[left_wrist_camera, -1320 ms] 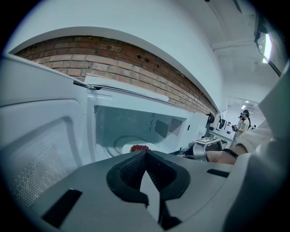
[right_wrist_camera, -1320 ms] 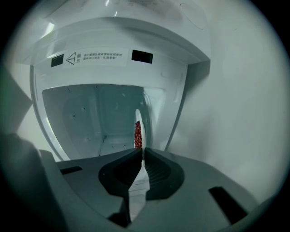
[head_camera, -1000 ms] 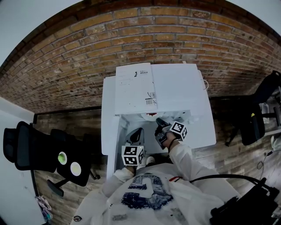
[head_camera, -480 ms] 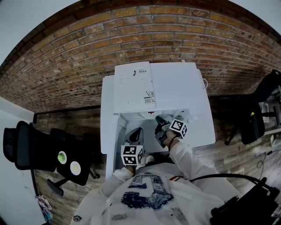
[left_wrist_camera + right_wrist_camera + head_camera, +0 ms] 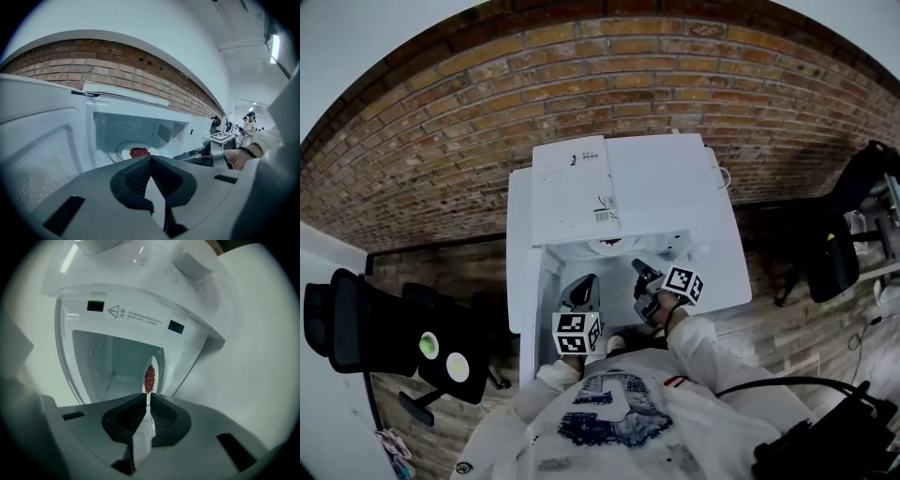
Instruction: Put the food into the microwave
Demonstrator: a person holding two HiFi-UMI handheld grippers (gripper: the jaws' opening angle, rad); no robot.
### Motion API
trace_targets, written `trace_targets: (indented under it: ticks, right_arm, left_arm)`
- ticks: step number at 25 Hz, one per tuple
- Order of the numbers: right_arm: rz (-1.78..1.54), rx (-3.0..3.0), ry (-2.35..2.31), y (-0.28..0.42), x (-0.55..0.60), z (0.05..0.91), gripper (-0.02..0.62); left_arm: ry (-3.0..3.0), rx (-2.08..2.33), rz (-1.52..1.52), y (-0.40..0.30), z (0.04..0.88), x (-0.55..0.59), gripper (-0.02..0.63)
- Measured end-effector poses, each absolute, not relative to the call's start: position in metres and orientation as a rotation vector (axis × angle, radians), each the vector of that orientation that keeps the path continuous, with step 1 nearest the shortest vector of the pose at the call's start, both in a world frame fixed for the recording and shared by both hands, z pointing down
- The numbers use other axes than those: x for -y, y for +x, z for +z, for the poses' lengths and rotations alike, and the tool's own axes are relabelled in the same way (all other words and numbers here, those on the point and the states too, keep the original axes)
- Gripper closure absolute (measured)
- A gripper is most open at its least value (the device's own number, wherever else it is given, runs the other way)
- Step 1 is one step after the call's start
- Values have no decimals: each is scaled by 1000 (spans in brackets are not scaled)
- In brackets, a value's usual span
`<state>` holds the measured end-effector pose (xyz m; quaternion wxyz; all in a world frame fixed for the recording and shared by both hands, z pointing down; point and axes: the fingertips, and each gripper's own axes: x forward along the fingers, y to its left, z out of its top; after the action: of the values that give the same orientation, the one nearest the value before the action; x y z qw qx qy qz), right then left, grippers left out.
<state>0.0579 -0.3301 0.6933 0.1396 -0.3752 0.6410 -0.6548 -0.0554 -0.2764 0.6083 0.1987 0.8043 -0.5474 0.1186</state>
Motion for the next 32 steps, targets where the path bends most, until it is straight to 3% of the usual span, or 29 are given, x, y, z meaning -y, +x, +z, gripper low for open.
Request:
trace_targets:
  ticks: [9,25,32]
  right_arm:
    - [-1648,-2154,-1176,76,308,632,566]
    - [-858,-2763,-1382,71,278,519,580]
    - [-741,-2793,-1417,72,278,510,581]
  left_arm:
    - [2353,1507,359,-41,574,270,598]
    - [2402,1600,329,-50,506,268,598]
    - [2416,1623,308,-53,497,270,598]
